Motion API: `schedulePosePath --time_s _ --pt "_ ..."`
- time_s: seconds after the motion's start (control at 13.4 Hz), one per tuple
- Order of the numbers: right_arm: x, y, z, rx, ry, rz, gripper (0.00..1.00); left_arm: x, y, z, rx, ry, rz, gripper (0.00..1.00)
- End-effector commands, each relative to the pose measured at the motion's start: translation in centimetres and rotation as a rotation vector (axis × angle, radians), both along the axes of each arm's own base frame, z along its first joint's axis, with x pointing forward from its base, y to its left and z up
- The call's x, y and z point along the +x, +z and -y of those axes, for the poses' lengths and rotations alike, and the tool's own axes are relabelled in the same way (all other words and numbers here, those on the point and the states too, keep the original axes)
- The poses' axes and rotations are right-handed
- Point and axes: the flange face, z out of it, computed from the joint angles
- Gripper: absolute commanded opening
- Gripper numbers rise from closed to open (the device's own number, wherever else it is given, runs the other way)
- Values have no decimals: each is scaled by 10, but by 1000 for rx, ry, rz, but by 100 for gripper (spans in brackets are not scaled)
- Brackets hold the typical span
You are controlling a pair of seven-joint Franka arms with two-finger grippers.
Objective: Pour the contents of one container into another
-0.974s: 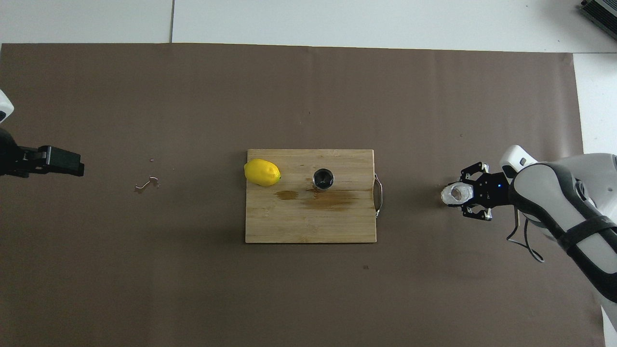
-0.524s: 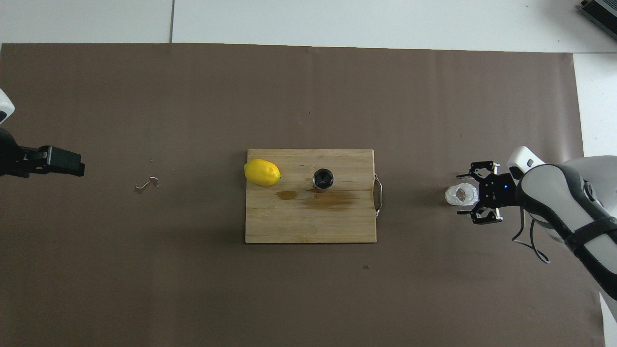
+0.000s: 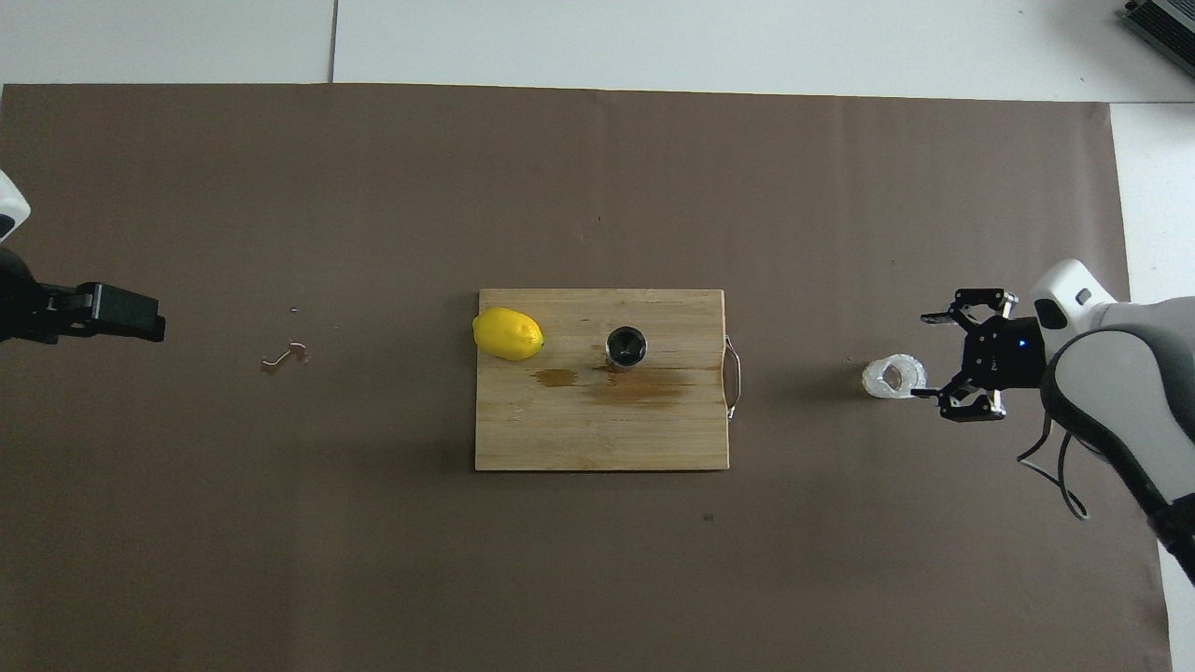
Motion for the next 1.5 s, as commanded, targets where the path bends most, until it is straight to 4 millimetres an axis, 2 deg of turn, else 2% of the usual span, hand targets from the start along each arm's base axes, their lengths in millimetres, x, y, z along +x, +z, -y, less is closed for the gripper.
schedulePosePath --time_s 0.0,0.22,0.45,0.67,0.82,0.97,1.12,1.27,1.42 --pt "3 34 -17 -62 -76 -35 100 -2 1 -1 7 -8 -3 100" --pt "10 75 -31 -148 -242 -57 100 -3 0 1 7 -11 -4 100" --pt "25 126 -54 -236 -441 -106 100 -2 0 0 7 -8 -4 100" --pt "31 162 -64 -241 -734 -173 100 -1 0 0 7 -5 0 100" --pt "38 188 -76 -273 -891 -151 100 -1 0 0 7 -5 0 100" --pt "42 203 -89 -283 -1059 -146 100 -1 0 0 7 -4 0 100" --pt "44 221 -89 -281 -1221 -220 100 -2 0 0 7 -5 -1 100" --pt "42 245 -89 -262 -1305 -256 100 -1 -1 1 7 -10 -4 100" --pt "37 254 -89 -281 -1310 -283 100 -2 1 1 7 -8 -1 100"
